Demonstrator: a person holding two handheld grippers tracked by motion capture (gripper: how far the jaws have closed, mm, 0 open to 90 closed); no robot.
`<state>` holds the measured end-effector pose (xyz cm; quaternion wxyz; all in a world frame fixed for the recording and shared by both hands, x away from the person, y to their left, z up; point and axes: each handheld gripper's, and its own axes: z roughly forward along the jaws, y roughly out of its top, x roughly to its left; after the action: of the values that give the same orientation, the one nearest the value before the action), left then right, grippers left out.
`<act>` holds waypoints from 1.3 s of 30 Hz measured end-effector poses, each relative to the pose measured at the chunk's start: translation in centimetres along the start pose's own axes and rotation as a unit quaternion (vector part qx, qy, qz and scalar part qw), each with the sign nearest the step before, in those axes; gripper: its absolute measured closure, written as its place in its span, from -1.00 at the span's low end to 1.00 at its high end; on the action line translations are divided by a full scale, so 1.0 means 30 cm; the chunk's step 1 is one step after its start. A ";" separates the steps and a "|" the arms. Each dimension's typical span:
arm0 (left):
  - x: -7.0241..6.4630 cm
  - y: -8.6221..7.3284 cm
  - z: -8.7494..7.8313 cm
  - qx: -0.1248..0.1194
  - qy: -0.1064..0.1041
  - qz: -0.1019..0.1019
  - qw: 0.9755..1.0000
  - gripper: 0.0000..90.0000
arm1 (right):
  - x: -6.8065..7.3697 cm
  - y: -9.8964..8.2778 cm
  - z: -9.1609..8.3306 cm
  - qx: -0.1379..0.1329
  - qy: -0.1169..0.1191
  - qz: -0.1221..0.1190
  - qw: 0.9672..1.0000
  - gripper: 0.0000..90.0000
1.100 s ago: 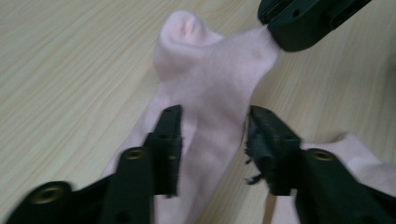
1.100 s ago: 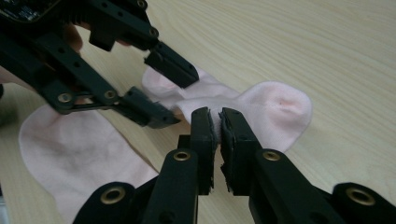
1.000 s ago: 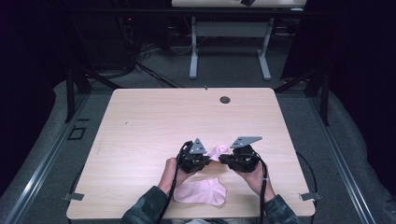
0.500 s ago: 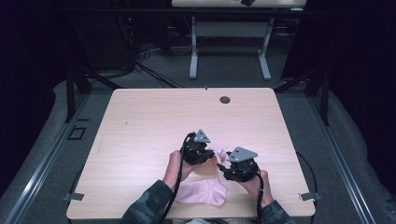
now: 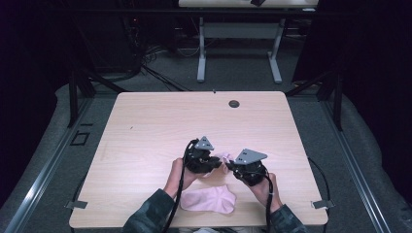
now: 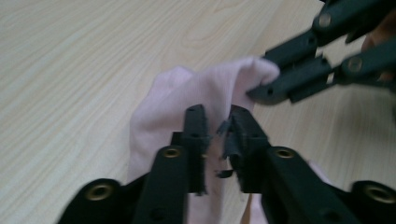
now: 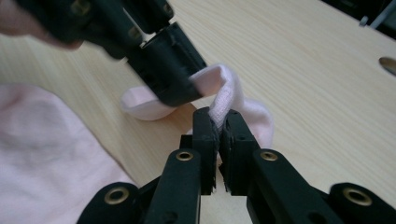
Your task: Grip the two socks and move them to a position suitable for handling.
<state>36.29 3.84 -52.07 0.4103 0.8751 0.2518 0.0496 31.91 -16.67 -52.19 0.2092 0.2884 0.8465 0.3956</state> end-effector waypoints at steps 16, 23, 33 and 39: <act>-0.077 -0.143 0.034 0.041 0.075 0.054 0.995 0.18 | -0.057 0.024 -0.046 0.019 0.037 0.078 0.996 0.90; -0.075 -0.141 0.044 0.044 0.046 0.052 0.997 0.97 | -0.066 0.009 -0.060 0.026 0.055 0.099 0.993 0.90; 0.050 -0.049 -0.056 0.079 -0.049 -0.059 0.994 0.95 | -0.196 -0.028 -0.049 0.098 0.103 0.208 0.968 0.82; 0.129 -0.068 -0.013 0.074 -0.071 -0.114 0.988 0.89 | -0.241 -0.038 0.074 0.110 0.021 0.193 0.975 0.42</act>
<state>38.72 7.06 -53.81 0.3646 0.8697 0.3232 -0.0789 38.25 -20.77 -53.50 0.0780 0.4590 0.8176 0.3389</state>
